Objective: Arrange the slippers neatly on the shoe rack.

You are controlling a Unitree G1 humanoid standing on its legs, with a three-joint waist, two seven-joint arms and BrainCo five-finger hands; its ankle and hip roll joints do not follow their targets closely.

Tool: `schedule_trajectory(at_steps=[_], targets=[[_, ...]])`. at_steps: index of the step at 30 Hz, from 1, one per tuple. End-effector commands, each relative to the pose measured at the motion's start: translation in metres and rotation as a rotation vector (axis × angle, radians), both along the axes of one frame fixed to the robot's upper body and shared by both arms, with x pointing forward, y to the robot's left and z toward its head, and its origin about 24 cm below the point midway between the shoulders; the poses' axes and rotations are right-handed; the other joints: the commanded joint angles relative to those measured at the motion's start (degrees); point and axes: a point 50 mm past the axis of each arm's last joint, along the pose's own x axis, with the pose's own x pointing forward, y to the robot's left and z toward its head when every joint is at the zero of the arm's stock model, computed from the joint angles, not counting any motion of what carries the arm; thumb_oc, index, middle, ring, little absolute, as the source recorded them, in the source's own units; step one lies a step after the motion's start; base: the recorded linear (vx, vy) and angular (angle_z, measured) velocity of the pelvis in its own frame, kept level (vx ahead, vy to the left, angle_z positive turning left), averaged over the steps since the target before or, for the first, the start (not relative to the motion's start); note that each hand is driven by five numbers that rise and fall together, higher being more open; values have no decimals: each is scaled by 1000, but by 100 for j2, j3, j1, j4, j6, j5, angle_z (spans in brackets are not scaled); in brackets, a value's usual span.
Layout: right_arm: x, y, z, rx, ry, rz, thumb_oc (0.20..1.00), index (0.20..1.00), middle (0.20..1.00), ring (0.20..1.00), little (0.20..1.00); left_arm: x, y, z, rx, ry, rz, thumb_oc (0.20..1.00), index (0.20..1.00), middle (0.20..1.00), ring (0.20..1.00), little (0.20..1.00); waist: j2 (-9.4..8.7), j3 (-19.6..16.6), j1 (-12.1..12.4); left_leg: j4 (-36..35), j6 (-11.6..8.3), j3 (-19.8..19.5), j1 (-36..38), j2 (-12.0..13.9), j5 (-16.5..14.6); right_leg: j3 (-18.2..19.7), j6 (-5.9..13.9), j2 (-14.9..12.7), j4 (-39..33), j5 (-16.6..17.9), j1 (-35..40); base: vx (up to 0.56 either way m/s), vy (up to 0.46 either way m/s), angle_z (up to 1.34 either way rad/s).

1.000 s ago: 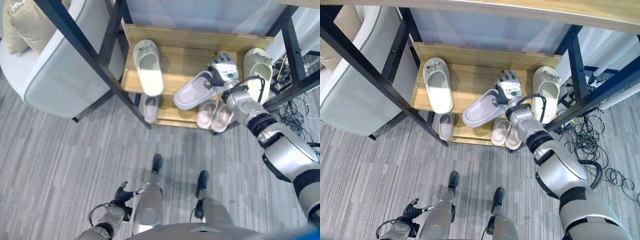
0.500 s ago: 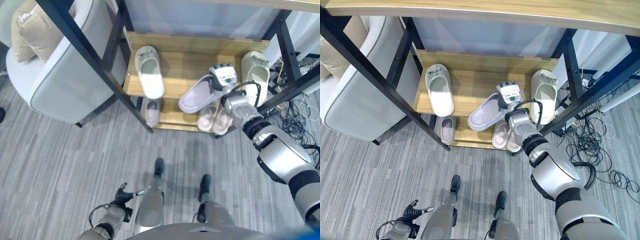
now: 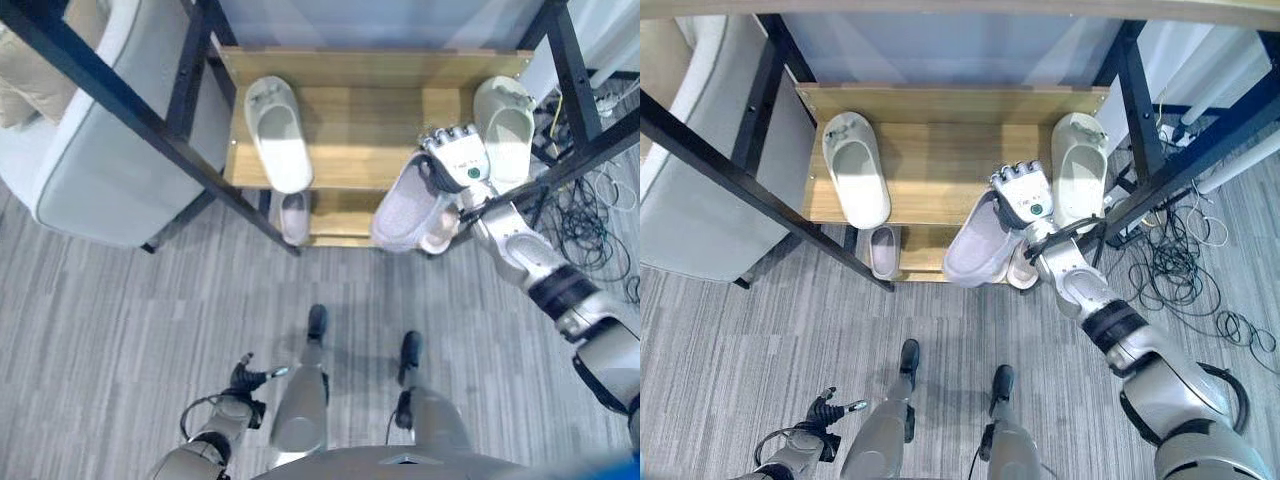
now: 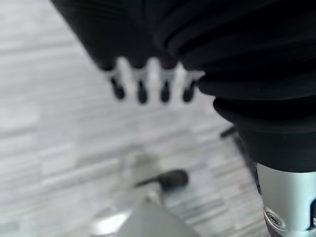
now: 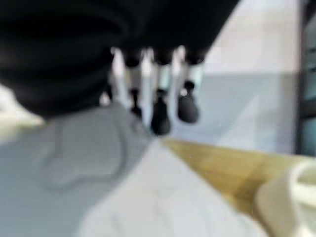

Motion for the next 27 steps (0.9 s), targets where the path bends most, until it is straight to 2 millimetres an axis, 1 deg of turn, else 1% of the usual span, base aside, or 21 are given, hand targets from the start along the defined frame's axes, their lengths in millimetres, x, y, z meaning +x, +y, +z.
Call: schedule_trajectory(at_steps=[1,2,5,7,9,10,11,12,13,14,15,16,17,18,20,21,22,23,24,25,27], targets=[[-5,3,31,6,-113,85,200,200,200,200,200,24,0,9,45,-39,-54,1000,1000,1000,1000,1000,-196,351,109,362,-17,235,157,-26,-757,295,409,-591,834,-615,-246,-12,-31,-2],[-9,7,26,0,-87,121,200,200,200,200,200,22,-2,8,42,-35,-57,1000,1000,1000,1000,1000,-211,354,94,376,-18,240,169,-7,-766,305,407,-591,843,-620,-248,0,0,0],[-11,12,17,13,-41,153,200,200,200,200,200,21,-5,7,39,-34,-65,1000,1000,1000,1000,1000,-232,361,92,394,-14,255,185,12,-772,308,403,-583,848,-620,-243,0,0,0],[-11,14,17,15,-31,167,200,200,200,200,200,22,-6,7,38,-35,-64,1000,1000,1000,1000,1000,-235,371,91,402,-16,260,182,19,-769,309,402,-580,850,-619,-250,-11,-6,-4],[-19,24,24,39,-37,246,200,200,200,200,200,22,-6,7,33,-38,-54,1000,1000,1000,1000,1000,-245,387,86,416,-21,260,174,26,-757,335,397,-568,856,-620,-256,-25,-10,-7],[-20,24,24,39,-36,245,200,200,200,200,200,22,-6,7,33,-38,-54,1000,1000,1000,1000,1000,-244,388,89,417,-21,261,175,26,-758,336,397,-569,856,-621,-256,0,0,0],[-27,29,29,46,-46,296,200,200,200,200,200,19,-6,6,32,-36,-47,1000,1000,1000,1000,1000,-249,400,84,427,-22,266,171,30,-759,336,395,-568,860,-620,-257,0,0,0],[-42,36,35,35,-55,378,200,200,200,200,200,18,-5,6,28,-36,-32,1000,1000,1000,1000,1000,-250,415,72,446,-22,265,167,39,-763,327,397,-562,872,-631,-258,-33,-5,-2],[-54,41,40,31,-78,435,200,200,200,200,200,16,-2,6,31,-35,-17,1000,1000,1000,1000,1000,-260,422,52,453,-21,268,168,44,-764,329,398,-553,878,-640,-252,0,0,0],[-55,40,41,30,-76,434,200,200,200,200,200,16,-3,6,31,-34,-19,1000,1000,1000,1000,1000,-256,421,56,455,-21,265,169,43,-765,326,398,-554,880,-643,-249,0,0,0],[-68,44,46,37,-100,501,200,200,200,200,200,13,-1,5,35,-28,-6,1000,1000,1000,1000,1000,-274,423,28,460,-22,267,175,48,-773,324,400,-546,886,-651,-242,0,0,0],[-70,43,46,37,-98,499,200,200,200,200,200,12,-1,5,36,-27,-8,1000,1000,1000,1000,1000,-272,420,34,462,-22,263,176,46,-774,320,400,-548,888,-654,-238,-8,-6,3],[-91,44,47,34,-98,577,200,200,200,200,200,7,2,3,43,-19,7,1000,1000,1000,1000,1000,-299,403,1,467,-21,262,205,57,-789,296,406,-544,900,-669,-202,0,0,0],[-91,44,47,34,-97,576,200,200,200,200,200,6,2,3,43,-18,6,1000,1000,1000,1000,1000,-298,402,7,467,-21,260,206,57,-789,294,406,-544,899,-670,-200,-4,-5,8],[-109,46,34,108,4,639,200,200,200,200,200,2,2,2,41,-28,40,1000,1000,1000,1000,1000,-385,325,-25,487,-10,261,298,81,-836,277,409,-546,893,-687,-102,0,-2,7],[-112,46,29,125,39,642,200,200,200,200,200,2,2,2,37,-29,48,1000,1000,1000,1000,1000,-412,311,-34,498,-8,265,319,89,-849,272,407,-548,895,-694,-71,0,0,0],[-112,45,29,126,40,642,200,200,200,200,200,1,2,2,38,-28,47,1000,1000,1000,1000,1000,-414,309,-31,499,-8,263,324,87,-852,269,408,-549,893,-696,-63,-14,-5,-5],[-113,44,15,141,113,626,200,200,200,200,200,4,2,3,40,-42,54,1000,1000,1000,1000,1000,-452,301,-31,528,-4,261,361,93,-878,244,408,-555,903,-710,-15,-20,-7,-5],[-111,44,9,142,143,615,200,200,200,200,200,6,2,4,42,-50,51,1000,1000,1000,1000,1000,-469,314,-27,555,0,248,367,89,-895,240,403,-555,913,-716,-5,-21,-7,-4],[-111,44,9,142,143,616,200,200,200,200,200,5,2,4,42,-49,52,1000,1000,1000,1000,1000,-470,315,-27,560,0,246,368,89,-899,239,403,-555,914,-718,-2,-36,1,0],[-104,42,-6,130,202,572,200,200,200,200,200,14,-1,8,32,-95,58,1000,1000,1000,1000,1000,-495,437,7,773,29,195,276,66,-963,242,388,-582,1081,-759,-50,-92,1,0]])
